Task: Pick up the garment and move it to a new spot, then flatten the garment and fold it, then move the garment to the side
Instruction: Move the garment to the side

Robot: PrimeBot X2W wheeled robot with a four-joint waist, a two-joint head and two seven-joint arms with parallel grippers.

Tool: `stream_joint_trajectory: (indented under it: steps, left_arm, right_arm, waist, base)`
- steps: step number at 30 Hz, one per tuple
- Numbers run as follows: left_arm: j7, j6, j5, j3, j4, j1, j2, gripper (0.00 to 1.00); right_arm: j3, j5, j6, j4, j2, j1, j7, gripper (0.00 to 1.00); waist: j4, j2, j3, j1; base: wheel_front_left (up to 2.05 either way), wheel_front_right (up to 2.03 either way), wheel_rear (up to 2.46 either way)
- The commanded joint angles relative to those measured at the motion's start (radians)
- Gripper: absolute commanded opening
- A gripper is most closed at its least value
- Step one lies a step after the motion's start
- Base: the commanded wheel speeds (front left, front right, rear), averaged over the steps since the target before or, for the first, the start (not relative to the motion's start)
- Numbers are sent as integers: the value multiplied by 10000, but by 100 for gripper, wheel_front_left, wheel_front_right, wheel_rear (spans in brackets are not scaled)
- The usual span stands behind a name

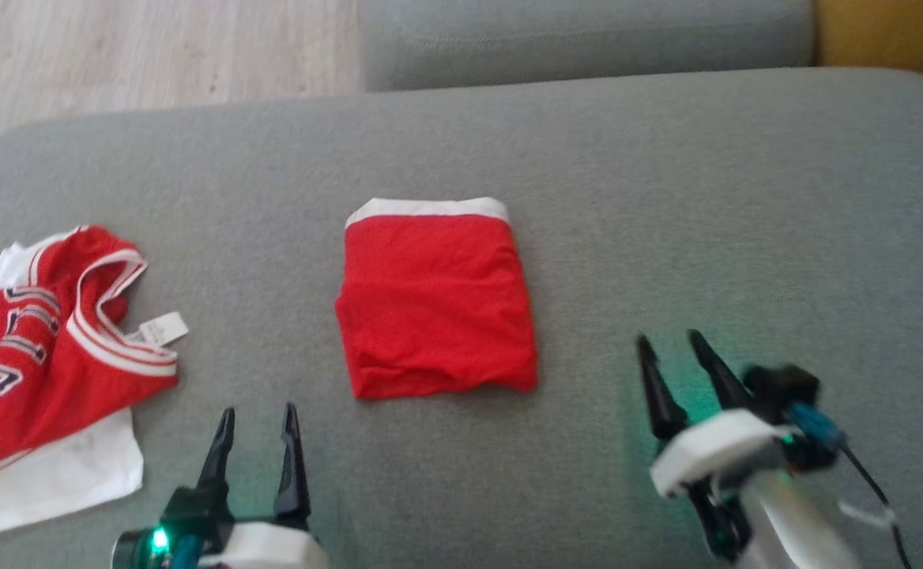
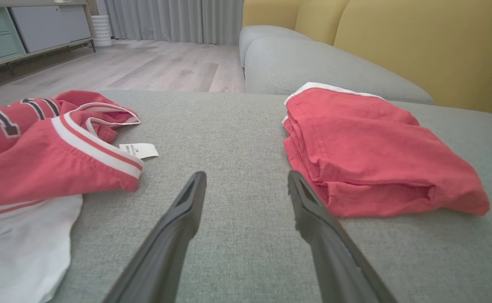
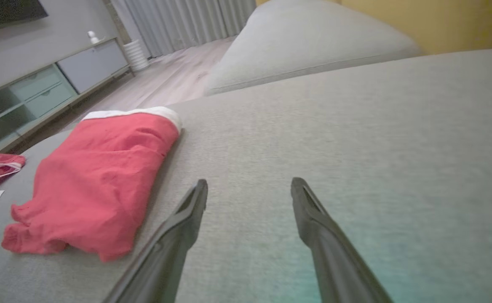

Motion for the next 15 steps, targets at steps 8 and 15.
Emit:
stream_joint_trajectory:
  steps: [8,15]
  left_arm:
    - [-51,-72,-306,-477,-107,-1069,79,100]
    - [-51,-20,-532,-931,-109,-1419,79,100]
  right_arm:
    - [1505,-340,67,1045,14,-2563,-122,100]
    - [1990,-172,67,2152,14,-3626,80,100]
  waist:
    - [1208,-1,940,-2]
    - [2084,-1,1436,-2]
  base:
    - [0,0,0]
    - [0,0,0]
